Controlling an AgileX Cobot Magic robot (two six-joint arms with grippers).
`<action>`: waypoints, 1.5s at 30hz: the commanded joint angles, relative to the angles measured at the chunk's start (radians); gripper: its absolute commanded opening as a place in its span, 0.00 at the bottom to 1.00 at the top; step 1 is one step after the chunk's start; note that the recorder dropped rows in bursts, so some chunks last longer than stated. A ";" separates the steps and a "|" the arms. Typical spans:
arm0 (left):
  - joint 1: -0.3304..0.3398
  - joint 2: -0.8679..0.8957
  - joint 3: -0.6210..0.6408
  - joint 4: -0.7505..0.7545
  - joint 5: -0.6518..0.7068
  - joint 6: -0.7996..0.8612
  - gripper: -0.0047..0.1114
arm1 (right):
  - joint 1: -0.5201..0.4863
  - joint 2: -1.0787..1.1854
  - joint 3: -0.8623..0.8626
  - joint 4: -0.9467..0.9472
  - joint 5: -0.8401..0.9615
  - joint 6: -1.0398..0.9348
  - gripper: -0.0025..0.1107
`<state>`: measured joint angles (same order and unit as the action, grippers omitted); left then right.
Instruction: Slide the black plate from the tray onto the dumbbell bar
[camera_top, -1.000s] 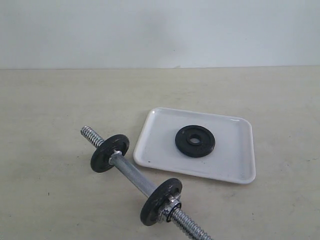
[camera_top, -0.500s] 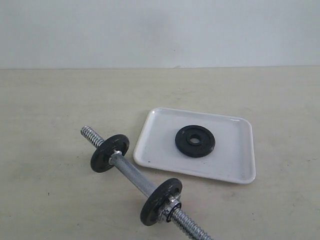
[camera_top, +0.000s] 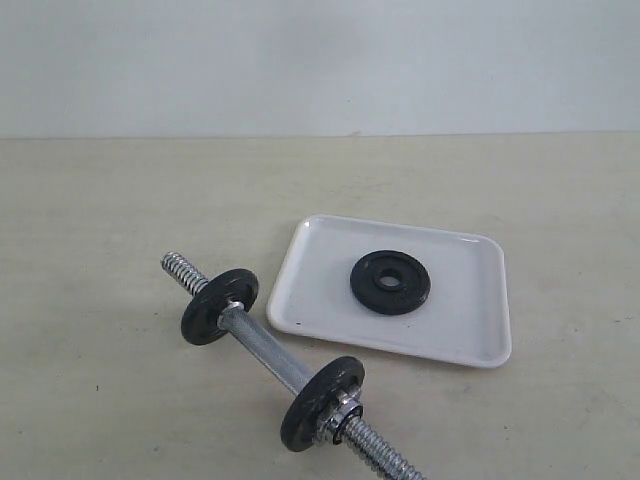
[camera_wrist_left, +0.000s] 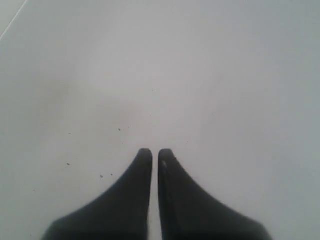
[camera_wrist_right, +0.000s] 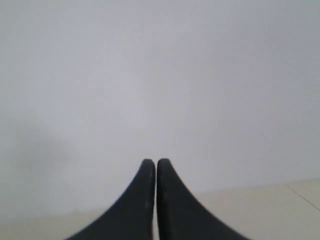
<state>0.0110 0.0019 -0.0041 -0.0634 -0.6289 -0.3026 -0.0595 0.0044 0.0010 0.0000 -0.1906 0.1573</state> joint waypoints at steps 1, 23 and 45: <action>-0.007 -0.002 0.004 0.000 -0.009 -0.017 0.08 | 0.000 -0.004 -0.001 0.000 -0.225 0.350 0.02; -0.007 -0.002 0.004 0.000 -0.005 -0.018 0.08 | 0.000 -0.004 -0.001 -0.412 -0.776 1.301 0.02; -0.007 -0.002 0.004 0.279 -0.001 -0.297 0.08 | 0.000 -0.004 -0.001 -0.404 -1.012 1.385 0.02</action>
<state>0.0110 0.0019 -0.0041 0.1163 -0.6289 -0.5409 -0.0595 0.0010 0.0010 -0.3905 -1.1955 1.5055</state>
